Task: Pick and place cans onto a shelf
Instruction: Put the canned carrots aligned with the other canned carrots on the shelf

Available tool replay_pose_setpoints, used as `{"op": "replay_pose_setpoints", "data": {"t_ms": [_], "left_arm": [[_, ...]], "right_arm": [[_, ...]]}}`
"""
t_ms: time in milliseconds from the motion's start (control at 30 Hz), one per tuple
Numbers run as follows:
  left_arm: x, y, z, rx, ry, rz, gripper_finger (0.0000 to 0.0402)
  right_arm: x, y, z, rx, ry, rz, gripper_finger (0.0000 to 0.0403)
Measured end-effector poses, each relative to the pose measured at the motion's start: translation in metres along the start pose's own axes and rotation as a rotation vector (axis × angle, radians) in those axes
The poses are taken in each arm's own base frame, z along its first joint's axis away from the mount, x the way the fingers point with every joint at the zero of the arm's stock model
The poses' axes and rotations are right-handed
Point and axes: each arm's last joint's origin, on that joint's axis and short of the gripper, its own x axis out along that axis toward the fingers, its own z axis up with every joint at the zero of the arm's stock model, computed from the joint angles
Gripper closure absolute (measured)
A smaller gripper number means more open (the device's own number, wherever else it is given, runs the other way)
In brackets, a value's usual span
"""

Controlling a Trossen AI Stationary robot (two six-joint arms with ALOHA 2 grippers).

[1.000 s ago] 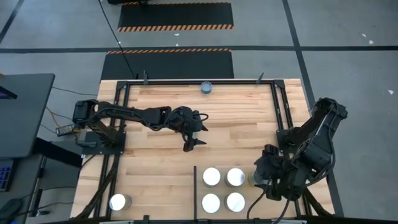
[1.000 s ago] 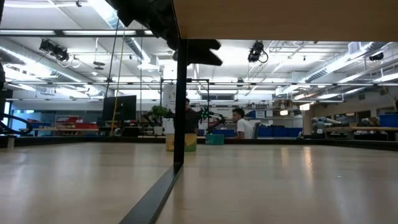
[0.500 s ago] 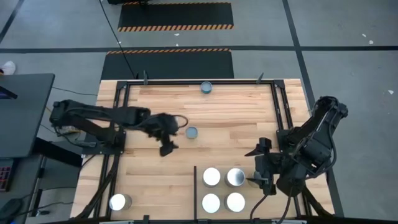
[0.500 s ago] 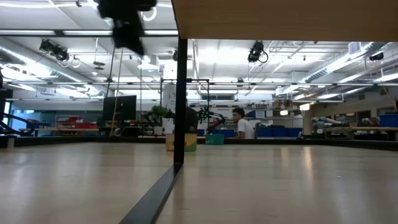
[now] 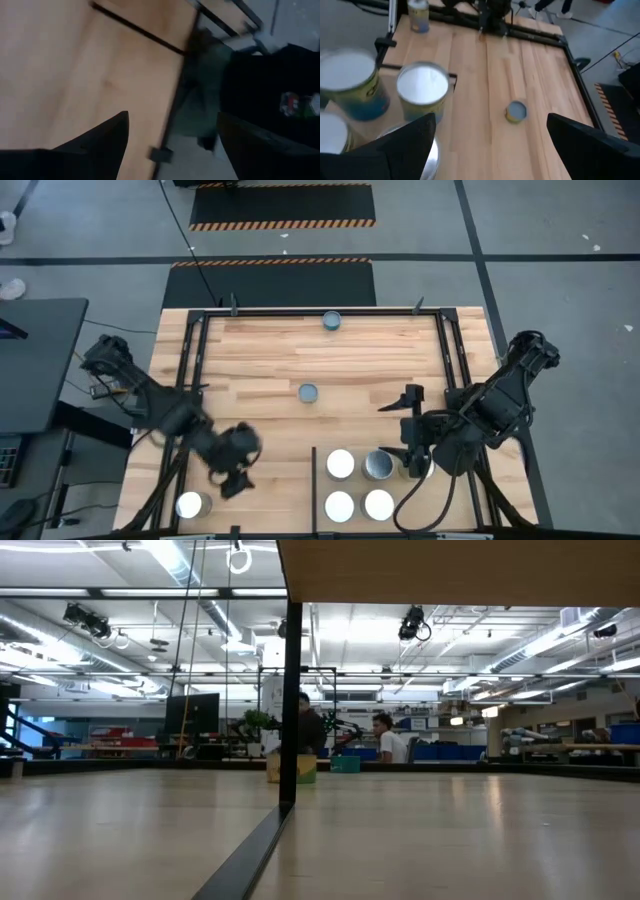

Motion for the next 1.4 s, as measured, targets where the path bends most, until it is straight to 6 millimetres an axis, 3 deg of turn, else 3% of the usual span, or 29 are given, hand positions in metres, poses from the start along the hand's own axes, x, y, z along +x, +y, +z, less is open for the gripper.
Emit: {"op": "replay_pose_setpoints", "data": {"t_ms": [333,533,700,833,967,1067,1200,1400], "left_arm": [[0.0,-0.068,-0.056,0.032,0.088,-0.084,0.0098],[0.013,-0.088,-0.098,0.02,0.202,-0.024,0.0098],[0.025,-0.091,-0.128,-0.021,0.284,0.045,0.0098],[0.015,-0.097,-0.144,-0.102,0.39,0.04,0.0098],[0.006,-0.081,-0.158,-0.117,0.41,0.232,0.0098],[0.002,-0.071,-0.161,-0.093,0.378,0.335,0.0097],[0.003,-0.07,-0.158,-0.031,0.287,0.328,0.009],[0.011,-0.061,-0.157,-0.013,0.294,0.371,0.0088]], "right_arm": [[0.001,0.003,0.019,0.097,-0.154,0.017,0.0014],[0.007,0.005,0.028,0.145,-0.231,-0.042,0.0014],[0.016,0.004,0.036,0.177,-0.268,-0.066,0.0014],[0.022,-0.001,0.042,0.19,-0.293,-0.084,0.0014],[0.027,-0.009,0.047,0.227,-0.318,-0.105,0.0014],[0.03,-0.014,0.049,0.244,-0.322,-0.119,0.0014],[0.034,-0.02,0.05,0.272,-0.317,-0.128,0.0014],[0.036,-0.023,0.051,0.287,-0.321,-0.135,0.0014]]}}
